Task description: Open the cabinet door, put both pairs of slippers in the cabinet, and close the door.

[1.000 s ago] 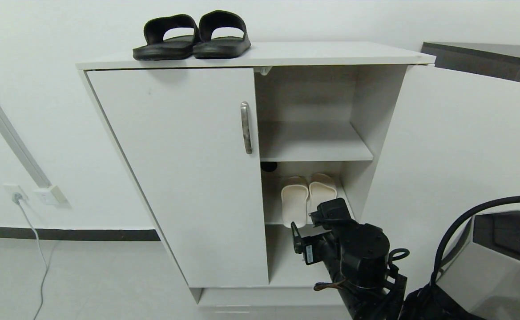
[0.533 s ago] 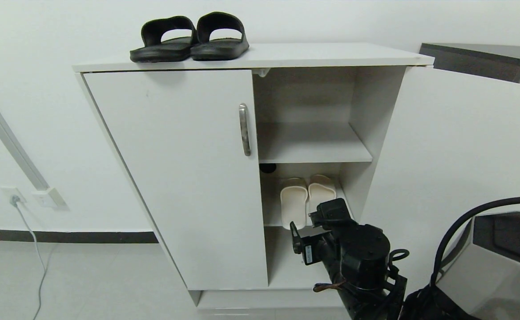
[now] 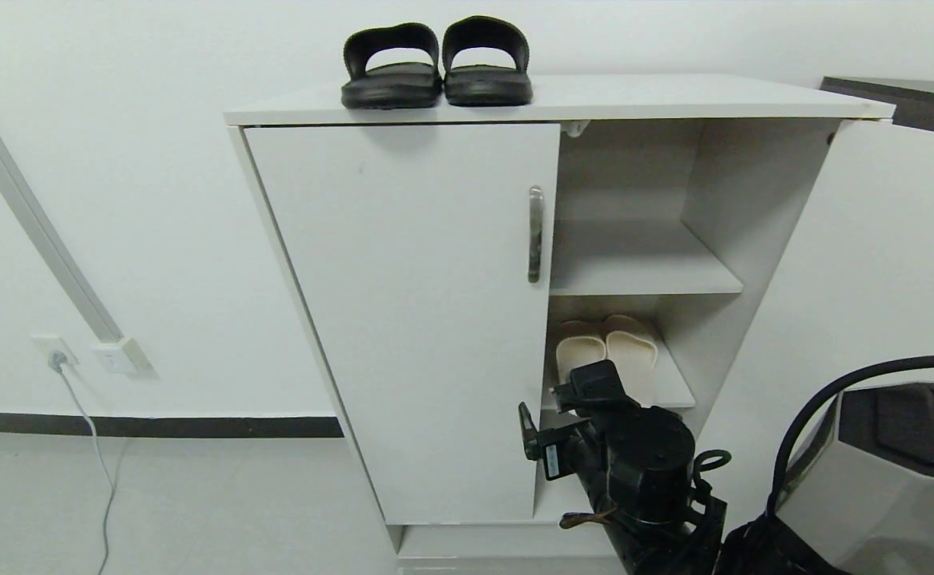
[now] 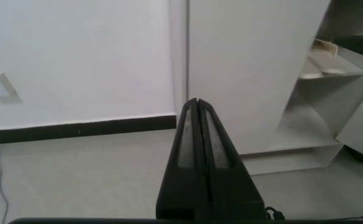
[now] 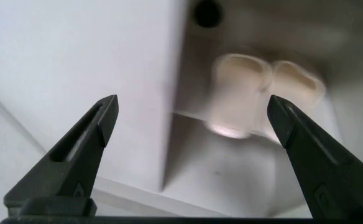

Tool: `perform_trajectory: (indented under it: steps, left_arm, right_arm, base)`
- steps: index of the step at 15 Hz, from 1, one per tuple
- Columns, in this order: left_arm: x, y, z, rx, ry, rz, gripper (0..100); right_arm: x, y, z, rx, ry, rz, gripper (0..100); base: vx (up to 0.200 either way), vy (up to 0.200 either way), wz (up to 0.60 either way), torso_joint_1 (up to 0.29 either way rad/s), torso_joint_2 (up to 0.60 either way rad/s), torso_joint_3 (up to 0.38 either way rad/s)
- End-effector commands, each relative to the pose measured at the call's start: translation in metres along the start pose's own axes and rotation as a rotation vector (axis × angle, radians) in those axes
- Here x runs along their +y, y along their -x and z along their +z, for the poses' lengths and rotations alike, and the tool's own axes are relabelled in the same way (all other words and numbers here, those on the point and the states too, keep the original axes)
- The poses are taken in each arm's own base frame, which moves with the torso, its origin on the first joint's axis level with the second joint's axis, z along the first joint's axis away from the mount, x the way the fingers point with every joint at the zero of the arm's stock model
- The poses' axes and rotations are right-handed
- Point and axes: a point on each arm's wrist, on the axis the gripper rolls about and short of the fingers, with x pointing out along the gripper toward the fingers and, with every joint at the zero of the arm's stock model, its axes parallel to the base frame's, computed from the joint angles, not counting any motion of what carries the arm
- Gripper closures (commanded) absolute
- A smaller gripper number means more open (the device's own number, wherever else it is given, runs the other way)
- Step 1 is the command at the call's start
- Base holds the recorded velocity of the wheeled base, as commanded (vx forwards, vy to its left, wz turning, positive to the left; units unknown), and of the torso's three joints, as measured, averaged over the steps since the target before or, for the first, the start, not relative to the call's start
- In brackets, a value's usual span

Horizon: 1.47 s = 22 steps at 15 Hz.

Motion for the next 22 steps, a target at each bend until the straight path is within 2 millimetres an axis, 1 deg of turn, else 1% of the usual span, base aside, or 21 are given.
perform_trajectory:
  steps: [1,5,10,12,14,22]
  left_arm:
    - [0.0000,-0.0001,0.0002,0.001,0.000,0.000,100]
    - [0.0000,-0.0002,-0.0002,0.003,0.000,0.000,100]
    - [0.0000,-0.0002,-0.0002,0.003,0.000,0.000,100]
    - [0.0000,-0.0001,0.0002,0.001,0.000,0.000,100]
    - [0.0000,-0.0001,0.0002,0.001,0.000,0.000,100]
    - [0.0000,-0.0001,0.0002,0.001,0.002,0.000,100]
  right_arm:
    - [0.0003,-0.0007,-0.0008,0.001,0.001,0.000,0]
    - [-0.0007,-0.0012,0.0006,-0.002,-0.002,-0.004,0]
    - [-0.0011,-0.0014,0.0026,-0.011,-0.008,-0.001,0]
    - [-0.0017,-0.0003,0.0072,-0.055,-0.038,0.041,0]
    - [-0.0059,0.0025,0.0024,-0.046,-0.009,0.056,0]
    - [-0.0061,0.0031,-0.0014,-0.036,0.006,0.064,0]
  base:
    - [0.000,0.200,0.00,0.007,0.00,0.007]
    - [0.000,0.200,0.00,0.004,0.00,0.006]
    - [0.000,0.000,0.00,0.000,0.00,0.000]
    - [0.000,0.000,0.00,0.000,0.00,0.000]
    - [0.000,0.000,0.00,0.000,0.00,0.000]
    - [0.000,0.000,0.00,0.000,0.00,0.000]
